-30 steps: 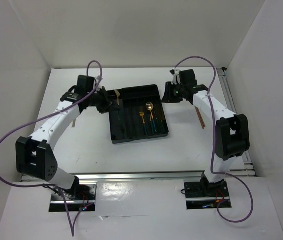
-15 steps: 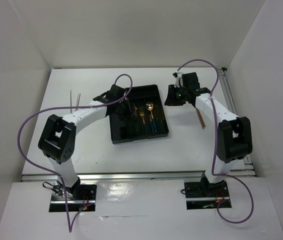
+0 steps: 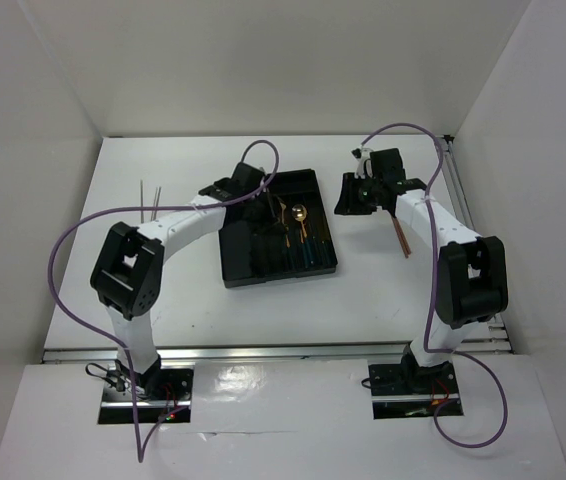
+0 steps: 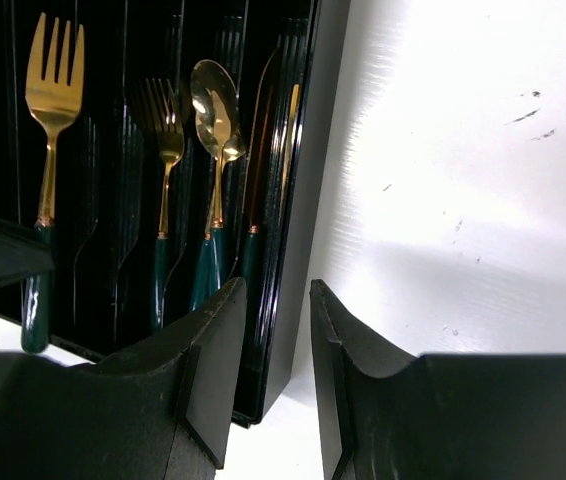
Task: Sort the eating utensils into containers
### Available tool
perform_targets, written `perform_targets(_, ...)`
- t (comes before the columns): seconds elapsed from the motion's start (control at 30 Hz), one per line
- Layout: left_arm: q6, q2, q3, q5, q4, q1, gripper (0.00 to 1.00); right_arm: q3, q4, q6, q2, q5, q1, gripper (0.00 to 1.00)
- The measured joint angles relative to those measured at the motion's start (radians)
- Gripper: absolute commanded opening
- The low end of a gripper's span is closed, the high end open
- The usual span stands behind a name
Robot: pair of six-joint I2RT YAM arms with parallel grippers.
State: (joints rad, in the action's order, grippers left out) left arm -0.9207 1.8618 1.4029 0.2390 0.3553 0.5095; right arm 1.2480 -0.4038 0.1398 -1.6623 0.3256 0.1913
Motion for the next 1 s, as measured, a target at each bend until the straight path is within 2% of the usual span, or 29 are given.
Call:
perform_targets(0.23,-0.003,0.029,0.008,-0.01,-0.019,0.033,0.0,0.0,0.0,0.0,0.0,0.004,-0.004,0.38)
perform_targets(1.0,-0.06,0.139,0.05,-0.03,-0.018,0.032,0.0,-0.014,0.0,0.0,0.0,0.011,-0.032,0.38)
